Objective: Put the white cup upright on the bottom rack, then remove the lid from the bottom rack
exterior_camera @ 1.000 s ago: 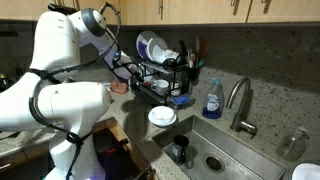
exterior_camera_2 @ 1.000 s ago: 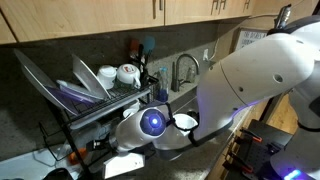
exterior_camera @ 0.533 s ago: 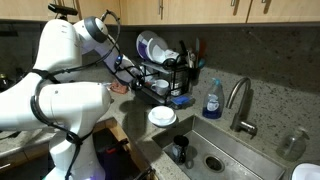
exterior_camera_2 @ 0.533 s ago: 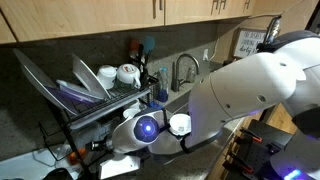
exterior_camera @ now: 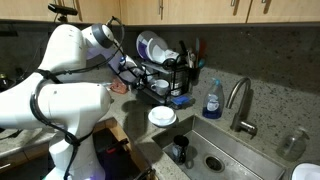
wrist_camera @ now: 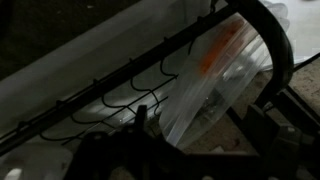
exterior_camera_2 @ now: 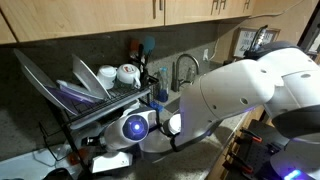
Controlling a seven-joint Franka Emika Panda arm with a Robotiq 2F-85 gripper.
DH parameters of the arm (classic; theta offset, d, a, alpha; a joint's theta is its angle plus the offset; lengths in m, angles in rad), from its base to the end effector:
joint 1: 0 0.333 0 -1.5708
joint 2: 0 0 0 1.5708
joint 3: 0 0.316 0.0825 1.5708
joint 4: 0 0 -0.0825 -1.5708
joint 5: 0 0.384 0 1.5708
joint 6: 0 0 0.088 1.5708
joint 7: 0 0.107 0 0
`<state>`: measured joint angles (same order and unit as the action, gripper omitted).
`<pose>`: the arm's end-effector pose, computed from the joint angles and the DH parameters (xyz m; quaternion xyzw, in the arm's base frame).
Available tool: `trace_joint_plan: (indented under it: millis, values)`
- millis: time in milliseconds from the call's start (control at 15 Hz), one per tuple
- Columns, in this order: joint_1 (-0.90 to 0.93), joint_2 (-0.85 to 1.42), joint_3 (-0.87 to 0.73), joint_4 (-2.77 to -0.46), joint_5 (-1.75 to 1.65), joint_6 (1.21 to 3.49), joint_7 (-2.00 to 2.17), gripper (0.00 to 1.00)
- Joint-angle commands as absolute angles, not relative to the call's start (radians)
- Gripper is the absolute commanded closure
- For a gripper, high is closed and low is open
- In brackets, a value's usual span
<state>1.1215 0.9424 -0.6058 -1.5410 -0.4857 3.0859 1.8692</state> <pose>0.5623 0.4868 0.2196 -0.8861 0.2165 -0.3689 0.1785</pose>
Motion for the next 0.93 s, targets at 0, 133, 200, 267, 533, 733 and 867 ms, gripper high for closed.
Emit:
trace_joint_plan:
  millis: [0,133,200,267,533,733,867]
  values:
    - [1.056,0.98,-0.551,-1.439,-0.467,3.007,1.84,0.0]
    - [1.027,0.998,-0.521,-1.4,-0.467,2.973,1.835,0.0]
    - [1.015,1.007,-0.507,-1.382,-0.468,2.959,1.832,0.0]
    - [1.003,1.017,-0.491,-1.364,-0.469,2.945,1.827,0.0]
    - [0.965,1.056,-0.432,-1.295,-0.472,2.892,1.787,0.25]
    - [0.958,1.062,-0.415,-1.269,-0.477,2.869,1.772,0.39]
    - [0.967,1.05,-0.426,-1.281,-0.484,2.874,1.777,0.54]
